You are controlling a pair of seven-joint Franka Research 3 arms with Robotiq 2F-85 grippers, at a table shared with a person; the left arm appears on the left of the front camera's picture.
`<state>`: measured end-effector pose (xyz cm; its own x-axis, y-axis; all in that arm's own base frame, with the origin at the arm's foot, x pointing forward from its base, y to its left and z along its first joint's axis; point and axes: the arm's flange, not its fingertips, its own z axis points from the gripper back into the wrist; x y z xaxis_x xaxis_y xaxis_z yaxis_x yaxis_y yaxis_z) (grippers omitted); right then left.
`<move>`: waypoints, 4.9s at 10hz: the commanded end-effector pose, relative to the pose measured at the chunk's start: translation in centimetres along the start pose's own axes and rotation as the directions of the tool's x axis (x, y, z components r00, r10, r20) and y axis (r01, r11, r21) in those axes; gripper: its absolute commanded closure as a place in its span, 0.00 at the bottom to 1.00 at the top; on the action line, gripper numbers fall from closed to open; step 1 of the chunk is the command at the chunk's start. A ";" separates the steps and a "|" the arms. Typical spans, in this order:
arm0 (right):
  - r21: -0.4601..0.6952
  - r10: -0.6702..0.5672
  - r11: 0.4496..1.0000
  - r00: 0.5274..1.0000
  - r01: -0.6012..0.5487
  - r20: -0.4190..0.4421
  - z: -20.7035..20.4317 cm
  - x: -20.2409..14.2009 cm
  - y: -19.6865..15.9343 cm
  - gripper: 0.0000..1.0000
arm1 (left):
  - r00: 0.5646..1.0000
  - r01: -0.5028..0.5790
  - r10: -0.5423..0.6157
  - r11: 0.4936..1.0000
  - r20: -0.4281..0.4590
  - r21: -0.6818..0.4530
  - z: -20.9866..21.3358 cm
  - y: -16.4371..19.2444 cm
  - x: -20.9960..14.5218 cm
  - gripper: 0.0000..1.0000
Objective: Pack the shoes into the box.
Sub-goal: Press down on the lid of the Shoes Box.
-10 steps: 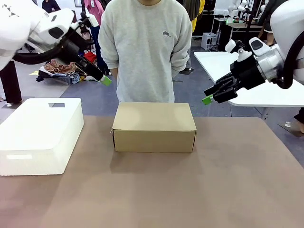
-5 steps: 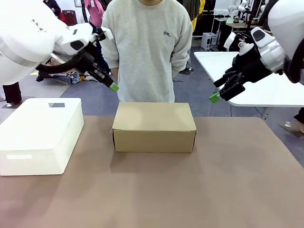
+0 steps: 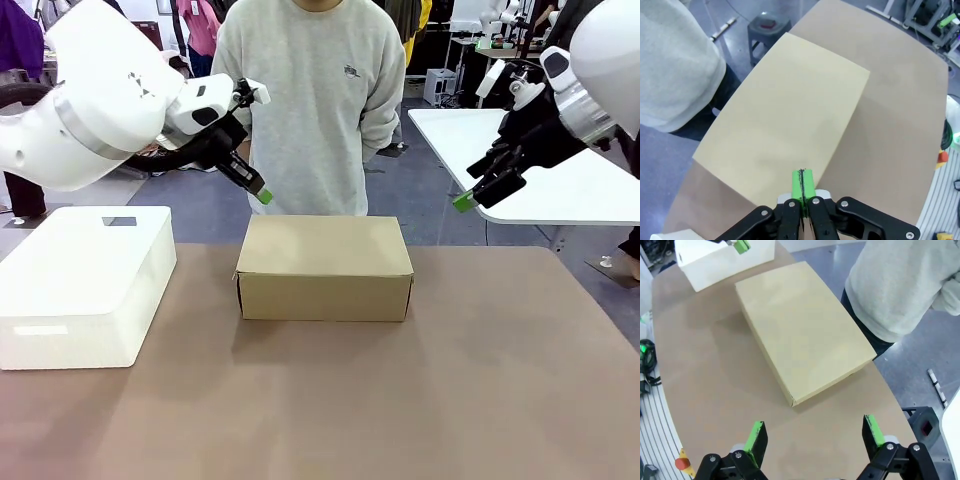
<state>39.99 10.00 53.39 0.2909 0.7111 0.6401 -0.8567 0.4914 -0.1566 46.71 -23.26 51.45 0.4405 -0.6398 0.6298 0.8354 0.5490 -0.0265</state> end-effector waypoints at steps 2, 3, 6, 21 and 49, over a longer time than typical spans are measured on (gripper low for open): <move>0.000 0.000 1.000 1.000 0.000 0.000 0.0 0.0 0.0 0.00 | 1.000 -0.004 0.005 0.999 0.011 -0.034 1.1 0.1 0.4 1.00; 0.000 0.000 1.000 1.000 0.000 0.000 0.0 0.0 0.0 0.00 | 1.000 -0.003 0.003 1.000 0.001 -0.007 -0.2 0.0 0.2 1.00; 0.000 0.000 1.000 1.000 0.000 0.000 0.0 0.0 0.0 0.00 | 1.000 -0.003 0.003 1.000 0.001 -0.007 -0.2 0.0 0.2 1.00; -0.068 -0.023 0.997 0.999 0.024 0.024 2.5 0.5 0.1 0.00 | 0.989 -0.085 0.093 0.994 -0.113 0.073 -13.3 2.8 7.7 1.00; -0.068 -0.023 0.997 0.999 0.024 0.024 2.5 0.5 0.1 0.00 | 0.984 -0.096 0.112 0.989 -0.141 0.110 -14.2 3.9 8.6 1.00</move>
<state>38.66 9.06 55.28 0.2917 0.6903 0.6621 -0.8249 0.5320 -0.1912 58.37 -34.28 45.40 0.5765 -0.6452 0.5014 0.7482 0.6635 -0.0065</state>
